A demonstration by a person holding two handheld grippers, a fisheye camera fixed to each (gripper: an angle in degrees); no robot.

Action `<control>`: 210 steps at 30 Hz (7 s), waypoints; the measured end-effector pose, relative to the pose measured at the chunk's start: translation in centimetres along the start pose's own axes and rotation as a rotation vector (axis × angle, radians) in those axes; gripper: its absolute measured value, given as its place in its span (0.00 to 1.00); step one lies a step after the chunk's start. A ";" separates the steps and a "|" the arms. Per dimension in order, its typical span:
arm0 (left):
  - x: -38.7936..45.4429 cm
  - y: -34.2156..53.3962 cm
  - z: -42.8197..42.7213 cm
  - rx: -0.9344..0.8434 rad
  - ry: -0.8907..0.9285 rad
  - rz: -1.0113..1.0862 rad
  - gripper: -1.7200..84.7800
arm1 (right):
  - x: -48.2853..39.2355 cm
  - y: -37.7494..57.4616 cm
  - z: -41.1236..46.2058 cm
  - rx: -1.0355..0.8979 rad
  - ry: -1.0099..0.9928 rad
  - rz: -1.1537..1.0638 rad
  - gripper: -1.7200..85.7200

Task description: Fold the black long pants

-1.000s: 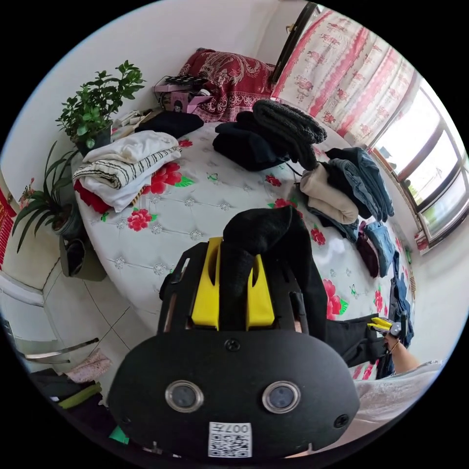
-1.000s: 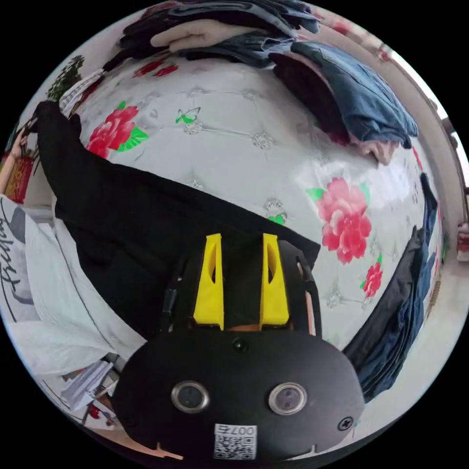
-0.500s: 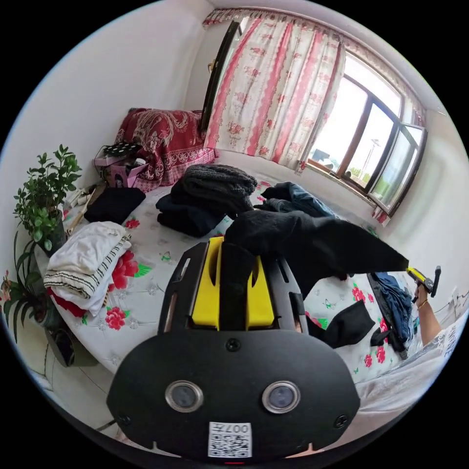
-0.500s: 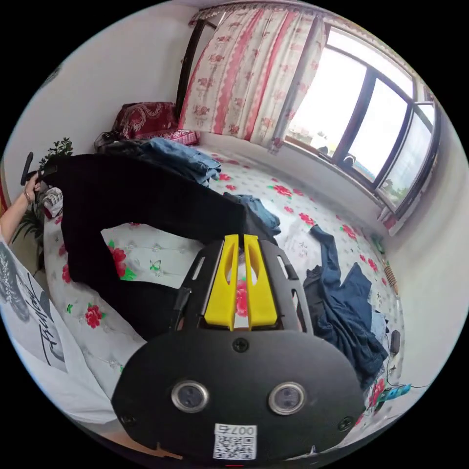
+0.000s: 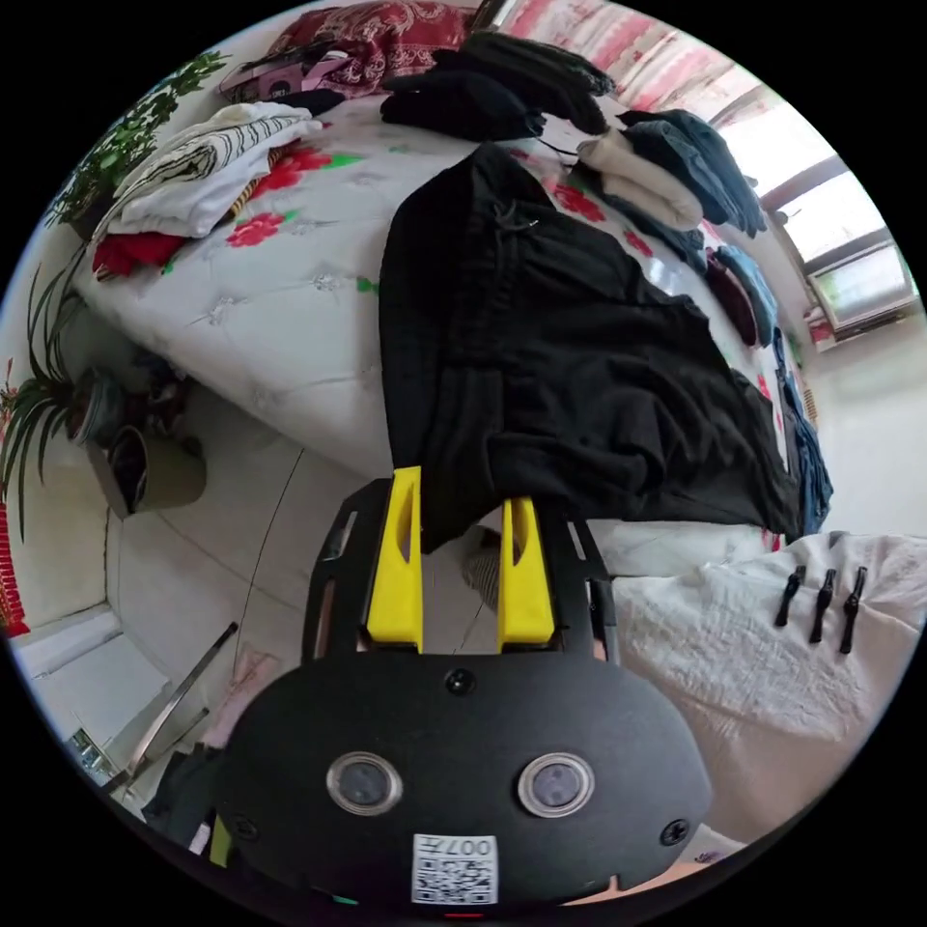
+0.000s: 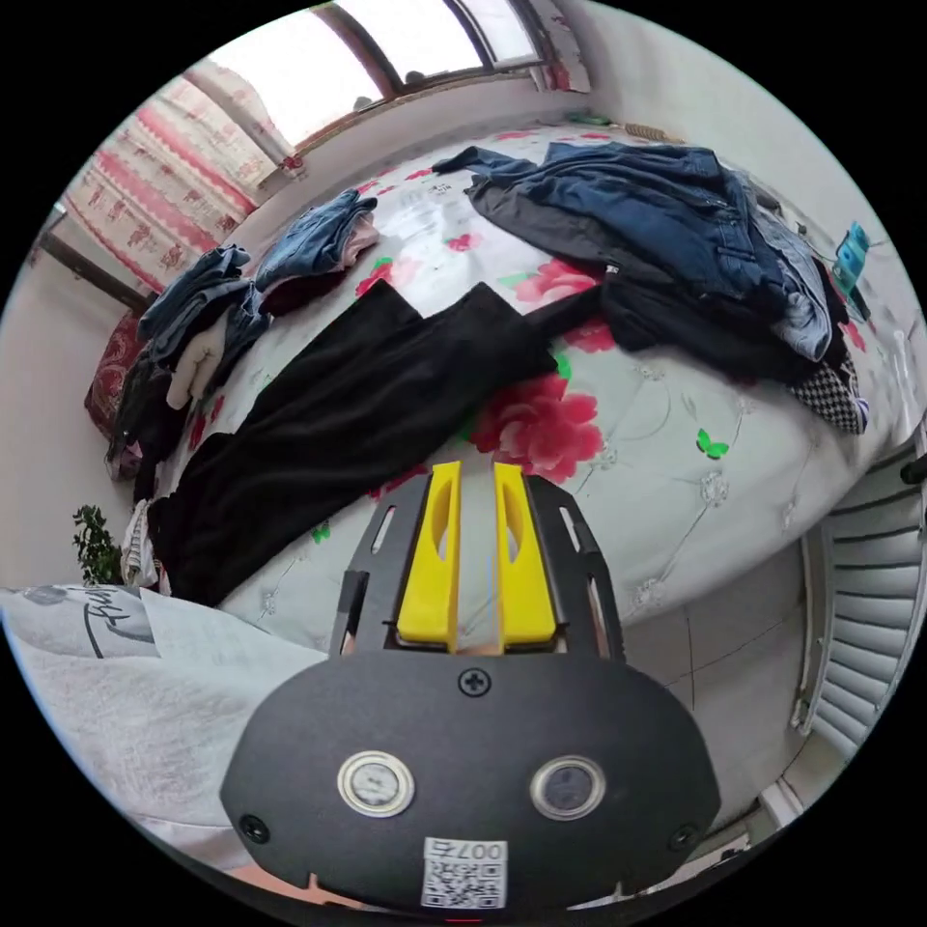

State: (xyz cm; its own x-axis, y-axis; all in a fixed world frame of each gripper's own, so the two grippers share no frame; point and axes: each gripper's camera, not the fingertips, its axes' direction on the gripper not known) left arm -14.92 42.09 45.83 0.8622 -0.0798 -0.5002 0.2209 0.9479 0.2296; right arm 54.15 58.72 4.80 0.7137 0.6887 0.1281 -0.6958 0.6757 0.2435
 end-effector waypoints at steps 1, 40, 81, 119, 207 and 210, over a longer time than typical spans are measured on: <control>0.2 0.0 -0.3 0.007 -0.005 0.004 0.16 | 0.3 0.4 0.0 0.006 -0.011 0.007 0.07; 7.6 -27.9 -4.0 -0.086 -0.309 0.180 0.01 | -30.3 -28.8 18.3 -0.081 0.095 -0.583 0.02; 15.5 -23.9 -12.0 0.134 0.139 0.474 0.08 | -28.0 -8.6 17.8 -0.150 0.553 -0.991 0.04; 15.9 -33.3 -2.9 -0.051 -0.352 0.163 0.01 | -13.2 -23.4 13.5 -0.056 0.226 -0.227 0.05; -12.4 -4.8 -16.1 0.637 0.799 -0.315 0.01 | 2.6 -1.3 -18.7 0.552 -0.907 0.220 0.02; -14.1 -2.6 -14.8 0.570 0.804 -0.407 0.01 | 4.1 0.6 -18.4 0.522 -0.877 0.268 0.02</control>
State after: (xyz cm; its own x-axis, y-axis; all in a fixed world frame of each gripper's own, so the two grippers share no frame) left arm -34.36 45.26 39.93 0.1673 0.0667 -0.9837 0.7846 0.5951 0.1738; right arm 55.17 66.76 -12.26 0.4955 0.2263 0.8386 -0.8669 0.1890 0.4612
